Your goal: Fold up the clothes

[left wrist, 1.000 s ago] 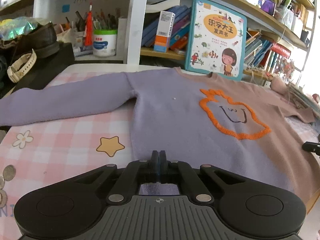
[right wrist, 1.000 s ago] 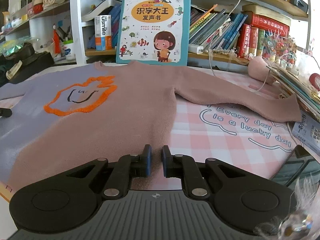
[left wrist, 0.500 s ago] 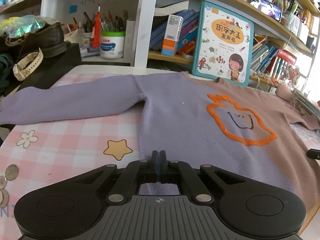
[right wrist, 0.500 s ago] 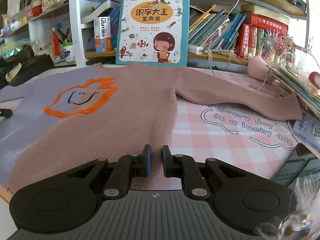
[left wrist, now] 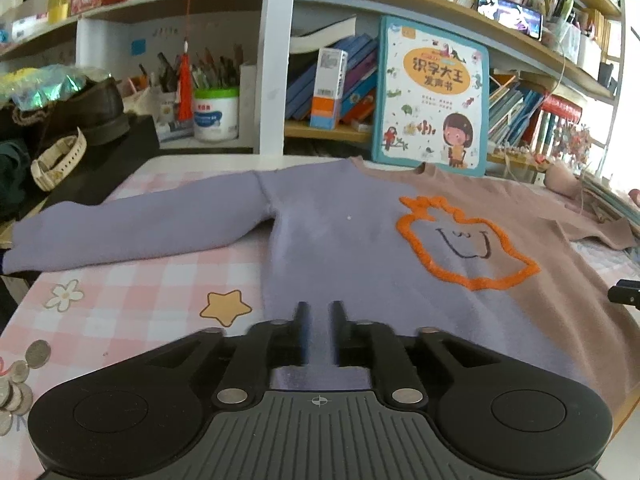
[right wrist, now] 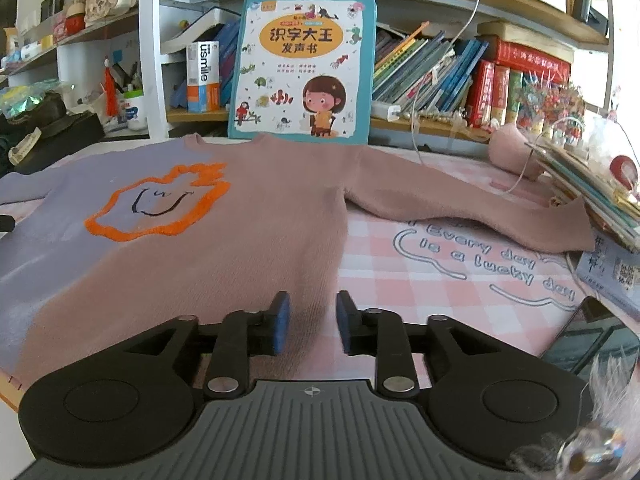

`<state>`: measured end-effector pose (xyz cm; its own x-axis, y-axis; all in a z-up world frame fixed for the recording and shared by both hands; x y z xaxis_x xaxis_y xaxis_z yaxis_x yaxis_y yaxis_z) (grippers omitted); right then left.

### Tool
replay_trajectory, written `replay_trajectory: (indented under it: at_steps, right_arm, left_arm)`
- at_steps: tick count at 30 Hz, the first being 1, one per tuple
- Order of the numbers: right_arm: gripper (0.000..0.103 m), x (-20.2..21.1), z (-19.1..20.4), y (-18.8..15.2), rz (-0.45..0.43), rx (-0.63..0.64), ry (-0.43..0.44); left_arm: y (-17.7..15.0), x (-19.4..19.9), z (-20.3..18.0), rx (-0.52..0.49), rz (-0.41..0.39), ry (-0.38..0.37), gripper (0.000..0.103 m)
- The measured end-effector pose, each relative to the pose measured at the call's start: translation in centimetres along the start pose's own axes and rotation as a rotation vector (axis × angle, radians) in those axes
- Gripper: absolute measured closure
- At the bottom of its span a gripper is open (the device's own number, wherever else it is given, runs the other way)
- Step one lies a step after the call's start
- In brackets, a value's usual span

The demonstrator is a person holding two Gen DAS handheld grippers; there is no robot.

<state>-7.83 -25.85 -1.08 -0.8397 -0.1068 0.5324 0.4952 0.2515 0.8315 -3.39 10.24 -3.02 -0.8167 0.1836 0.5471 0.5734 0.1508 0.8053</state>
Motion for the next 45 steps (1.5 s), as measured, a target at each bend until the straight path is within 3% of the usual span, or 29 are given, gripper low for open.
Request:
replay_trajectory:
  at_steps: [1,4,8,10,13,33,45]
  right_arm:
    - [0.07,0.1,0.0,0.0,-0.007,0.002,-0.002]
    - [0.06,0.4,0.1,0.2,-0.027,-0.005,0.003]
    - [0.045,0.7,0.3,0.3,-0.043,-0.005,0.007]
    - [0.031,0.8,0.5,0.5,-0.054,-0.002,0.01]
    - [0.023,1.0,0.7,0.7,-0.07,-0.004,0.02]
    - [0.011,0.5,2.4,2.4,-0.108,0.053,0.07]
    - [0.008,-1.1,5.8,5.2,-0.174,0.147,0.16]
  left_arm:
    - [0.0,0.2,-0.3,-0.006,-0.008,0.0,0.061]
    - [-0.2,0.5,-0.9,-0.023,-0.029,0.004,0.038]
    - [-0.2,0.7,-1.3,-0.024,-0.044,0.008,0.025]
    - [-0.2,0.7,-1.3,-0.012,-0.047,0.009,0.021]
    - [-0.3,0.8,-1.3,0.002,-0.051,0.015,0.013]
    - [-0.7,0.6,-1.6,0.004,-0.04,0.026,0.005]
    - [-0.4,0.5,-0.7,0.027,-0.047,0.071,0.004]
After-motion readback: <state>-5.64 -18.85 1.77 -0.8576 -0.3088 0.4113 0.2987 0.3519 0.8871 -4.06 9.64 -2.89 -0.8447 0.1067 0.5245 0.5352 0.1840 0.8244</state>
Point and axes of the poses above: each gripper's, at about its wrist camera, not at the fingertips, and x roughly against the way its jaws point, z to its left, y to its top, the point moved 1 cm from there along -x, roughly the way its jaws point, and after that the axes turned 10 degrees about x, right-handed, at the moved point
